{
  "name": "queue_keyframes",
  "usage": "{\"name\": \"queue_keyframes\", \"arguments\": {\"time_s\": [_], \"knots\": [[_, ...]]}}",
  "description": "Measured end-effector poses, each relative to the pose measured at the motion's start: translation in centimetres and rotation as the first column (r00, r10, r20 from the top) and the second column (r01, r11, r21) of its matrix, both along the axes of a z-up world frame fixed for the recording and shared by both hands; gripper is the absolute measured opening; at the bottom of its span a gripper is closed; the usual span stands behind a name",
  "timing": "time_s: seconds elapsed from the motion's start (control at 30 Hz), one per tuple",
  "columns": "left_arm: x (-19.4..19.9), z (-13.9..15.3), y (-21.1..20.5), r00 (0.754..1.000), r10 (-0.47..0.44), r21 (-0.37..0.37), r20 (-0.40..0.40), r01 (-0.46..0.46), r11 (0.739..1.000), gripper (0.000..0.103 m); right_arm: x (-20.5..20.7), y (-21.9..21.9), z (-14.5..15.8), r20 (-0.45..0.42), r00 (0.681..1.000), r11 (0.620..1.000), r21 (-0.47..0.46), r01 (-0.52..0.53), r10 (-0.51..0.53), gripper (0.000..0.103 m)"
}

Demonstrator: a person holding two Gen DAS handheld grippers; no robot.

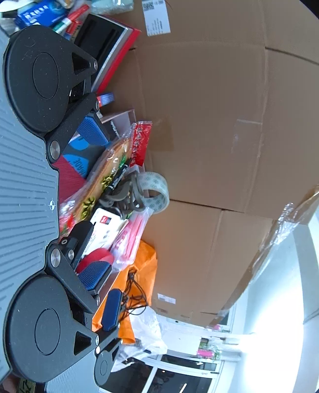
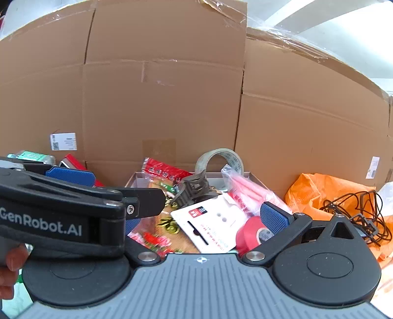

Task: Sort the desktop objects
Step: 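Move both grippers back over the pile of items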

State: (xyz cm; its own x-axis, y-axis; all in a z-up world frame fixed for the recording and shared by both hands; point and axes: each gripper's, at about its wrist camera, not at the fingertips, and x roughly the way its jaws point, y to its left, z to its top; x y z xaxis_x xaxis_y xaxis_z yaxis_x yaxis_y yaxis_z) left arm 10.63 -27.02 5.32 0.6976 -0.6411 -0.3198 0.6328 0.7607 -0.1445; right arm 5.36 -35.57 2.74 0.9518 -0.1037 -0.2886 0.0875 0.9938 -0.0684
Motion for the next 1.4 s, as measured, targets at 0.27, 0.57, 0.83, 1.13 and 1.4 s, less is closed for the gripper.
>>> {"name": "queue_keyframes", "arguments": {"time_s": [0.27,0.57,0.83,1.13,1.4], "knots": [[-4.0,-1.5,3.8,0.998,0.049,-0.051,-0.033,-0.05,0.997,0.103,-3.6,2.9,-0.8,0.003,1.0,1.0,-0.005,-0.021,0.021,0.103],[-8.1,-4.4,10.0,0.986,0.151,-0.073,-0.072,-0.157,0.985,0.103,-6.0,9.7,-2.9,-0.044,0.993,0.983,-0.14,-0.116,0.111,0.103],[-10.1,-6.7,15.8,0.966,0.222,-0.052,-0.13,-0.23,0.972,0.103,-6.9,15.6,-5.6,-0.097,0.962,0.954,-0.138,-0.267,0.255,0.103],[-8.6,-9.7,21.9,0.922,0.324,-0.019,-0.213,-0.336,0.942,0.103,-5.1,20.1,-8.7,-0.204,0.921,0.931,-0.086,-0.354,0.332,0.103],[-3.3,-10.8,26.6,0.879,0.417,0.036,-0.229,-0.421,0.906,0.098,-2.4,21.8,-9.7,-0.231,0.91,0.932,-0.036,-0.362,0.344,0.103]]}}
